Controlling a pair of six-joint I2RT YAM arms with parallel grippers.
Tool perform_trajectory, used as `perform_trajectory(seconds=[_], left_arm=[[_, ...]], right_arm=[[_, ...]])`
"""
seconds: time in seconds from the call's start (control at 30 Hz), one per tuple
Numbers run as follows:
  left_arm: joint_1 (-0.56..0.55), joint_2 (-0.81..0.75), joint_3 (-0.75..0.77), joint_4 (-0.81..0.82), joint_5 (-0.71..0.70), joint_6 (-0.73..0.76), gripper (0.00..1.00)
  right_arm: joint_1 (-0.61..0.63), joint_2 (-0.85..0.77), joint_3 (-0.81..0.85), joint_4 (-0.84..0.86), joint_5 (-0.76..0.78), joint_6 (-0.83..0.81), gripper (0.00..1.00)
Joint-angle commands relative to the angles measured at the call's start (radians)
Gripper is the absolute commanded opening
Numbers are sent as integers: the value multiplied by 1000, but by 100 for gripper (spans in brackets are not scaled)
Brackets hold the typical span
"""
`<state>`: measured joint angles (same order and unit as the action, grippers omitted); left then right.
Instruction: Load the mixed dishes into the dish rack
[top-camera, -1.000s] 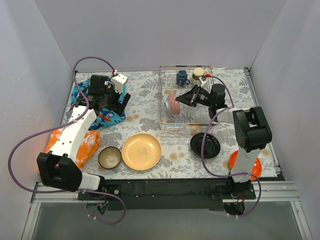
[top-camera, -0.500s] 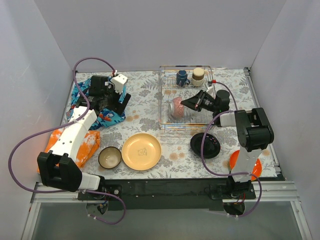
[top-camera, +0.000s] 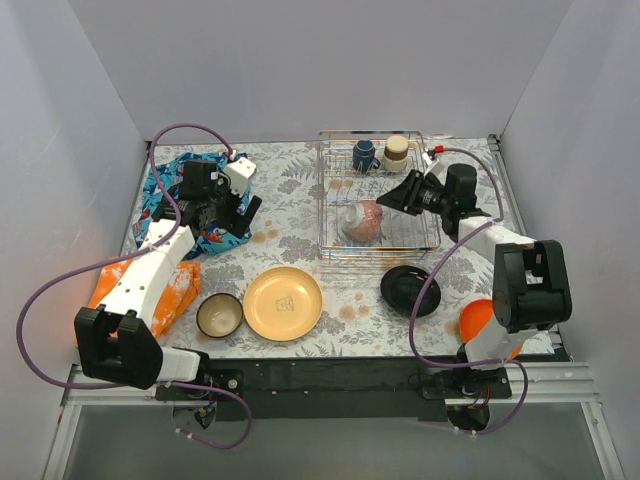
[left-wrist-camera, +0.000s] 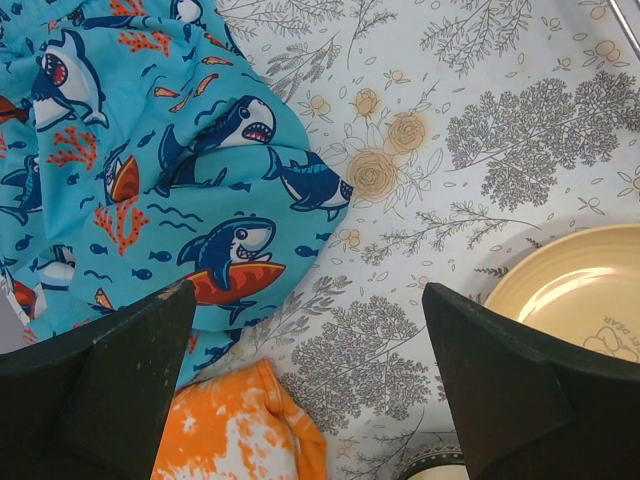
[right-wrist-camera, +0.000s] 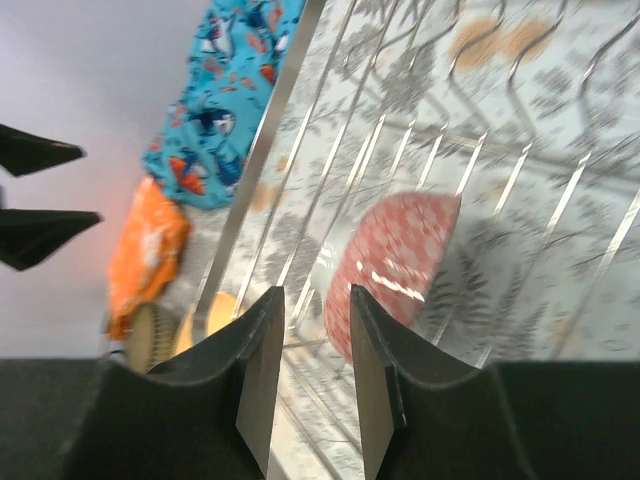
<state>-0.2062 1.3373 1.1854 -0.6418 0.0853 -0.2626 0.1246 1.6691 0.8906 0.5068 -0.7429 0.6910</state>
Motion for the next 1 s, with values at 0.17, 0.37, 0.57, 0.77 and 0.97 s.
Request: perform_trajectory(seconds=[0.17,0.37,0.57,0.77,0.97], left_arm=[[4,-64,-69,-81,-10,57,98],[5,-217,-170,-76,4,42,98],[16,-265,-175,-133,36,51,98],[25,-268,-176,-176,42,53,98],[34,-265,-176,-190,30,40,98]], right_arm=[[-10,-123,247,-626,203,-554,42],[33,-117,355,-816,220,-778,68],[40,-34,464,-915,321,-939,99],[70,4,476,-926,362,-1030,98],[105,75,515,-962,317,-1102,90]])
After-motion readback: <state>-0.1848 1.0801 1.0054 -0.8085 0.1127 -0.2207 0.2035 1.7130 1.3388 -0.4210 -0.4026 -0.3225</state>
